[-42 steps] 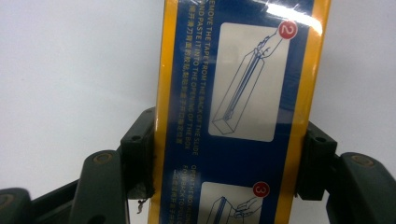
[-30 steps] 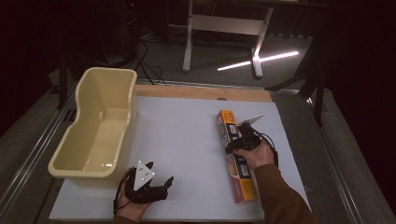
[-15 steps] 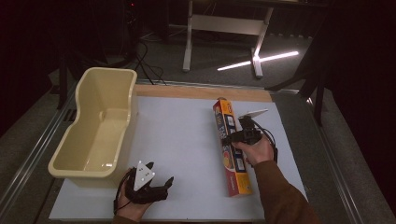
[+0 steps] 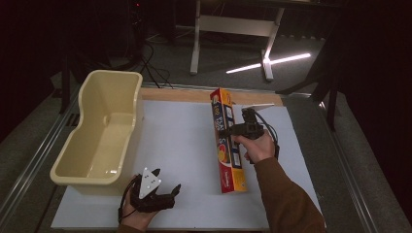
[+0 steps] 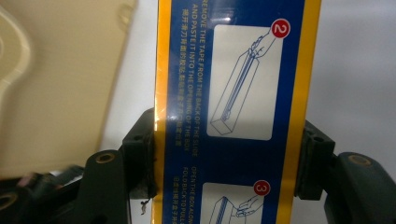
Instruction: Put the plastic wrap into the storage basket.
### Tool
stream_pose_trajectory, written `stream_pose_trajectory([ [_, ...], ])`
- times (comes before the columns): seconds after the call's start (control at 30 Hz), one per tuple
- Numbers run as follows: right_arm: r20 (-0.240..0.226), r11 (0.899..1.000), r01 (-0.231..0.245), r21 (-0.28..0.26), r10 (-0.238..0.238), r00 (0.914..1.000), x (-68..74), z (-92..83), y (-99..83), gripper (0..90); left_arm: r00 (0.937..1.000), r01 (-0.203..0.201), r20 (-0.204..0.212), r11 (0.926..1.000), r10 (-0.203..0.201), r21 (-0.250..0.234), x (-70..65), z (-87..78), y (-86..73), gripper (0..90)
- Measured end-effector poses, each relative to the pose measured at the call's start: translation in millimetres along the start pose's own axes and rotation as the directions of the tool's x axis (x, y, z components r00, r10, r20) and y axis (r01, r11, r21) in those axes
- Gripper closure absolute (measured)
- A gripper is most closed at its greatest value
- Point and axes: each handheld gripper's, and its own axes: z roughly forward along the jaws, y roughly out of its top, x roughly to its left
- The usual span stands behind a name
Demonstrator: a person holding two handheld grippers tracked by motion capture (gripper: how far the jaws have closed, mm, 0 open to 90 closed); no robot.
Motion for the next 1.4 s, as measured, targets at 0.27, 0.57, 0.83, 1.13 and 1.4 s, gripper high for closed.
stream_pose_trajectory([
  [0.27, -0.060, 0.998, -0.004, -0.060, 0.001, 0.9982, 19.6, -5.5, 14.6, 38.6, 0.9999, -0.011, 0.010, 0.9999, 0.011, 0.004, -2.4, 2.6, -0.1, 15.5],
  [0.57, -0.112, 0.986, -0.004, -0.165, -0.015, 0.9936, 47.7, -10.9, 23.9, 38.7, 0.9998, -0.013, 0.017, 0.9999, 0.013, 0.003, -5.4, 4.7, -0.5, 15.5],
  [0.83, -0.145, 0.982, 0.028, -0.185, -0.056, 0.9878, 76.9, -7.9, 33.5, 38.7, 0.9998, -0.012, 0.018, 0.9999, 0.012, -0.001, -5.3, 4.4, -0.5, 15.5],
  [1.13, -0.189, 0.983, 0.007, -0.185, -0.043, 0.9810, 99.1, 9.5, 43.1, 38.7, 0.9995, -0.017, 0.027, 0.9998, 0.018, -0.005, -8.0, 4.3, -0.3, 15.5],
  [1.4, -0.254, 0.989, -0.054, -0.140, 0.017, 0.9672, 111.7, 35.5, 48.3, 38.7, 0.9994, -0.010, 0.032, 0.9999, 0.010, -0.010, -7.8, 3.1, -0.1, 15.5],
])
